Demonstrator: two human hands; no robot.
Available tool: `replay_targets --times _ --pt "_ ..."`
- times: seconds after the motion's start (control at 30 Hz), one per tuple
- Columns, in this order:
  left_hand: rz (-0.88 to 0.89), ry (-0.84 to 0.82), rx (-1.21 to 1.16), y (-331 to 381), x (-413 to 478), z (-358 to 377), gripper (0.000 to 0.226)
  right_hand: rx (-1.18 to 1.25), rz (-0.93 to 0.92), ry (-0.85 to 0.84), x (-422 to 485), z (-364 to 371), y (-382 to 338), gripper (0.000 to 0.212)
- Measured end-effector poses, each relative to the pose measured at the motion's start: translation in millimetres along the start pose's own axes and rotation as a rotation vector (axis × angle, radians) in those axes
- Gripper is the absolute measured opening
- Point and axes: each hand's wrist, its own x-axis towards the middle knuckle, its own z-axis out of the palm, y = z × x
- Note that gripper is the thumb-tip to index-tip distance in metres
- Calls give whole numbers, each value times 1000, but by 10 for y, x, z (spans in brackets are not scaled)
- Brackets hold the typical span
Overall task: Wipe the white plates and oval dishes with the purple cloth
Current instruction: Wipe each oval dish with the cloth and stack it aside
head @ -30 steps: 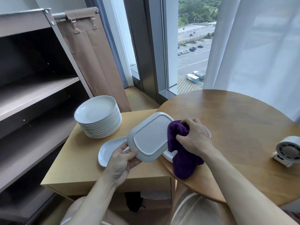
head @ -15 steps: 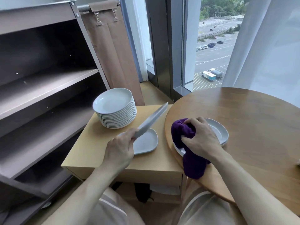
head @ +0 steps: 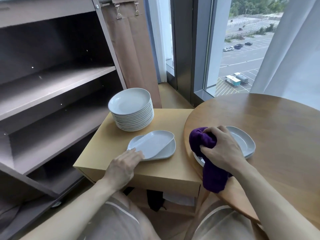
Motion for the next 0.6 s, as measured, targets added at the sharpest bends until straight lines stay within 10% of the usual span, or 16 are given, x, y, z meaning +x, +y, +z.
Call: replay_targets --times 0.4,0.6 --pt "-254 -269 -139 -247 -83 239 45 21 97 -46 9 -147 38 37" --pt "-401 -583 -228 -164 110 262 77 -12 318 -29 55 -509 193 37"
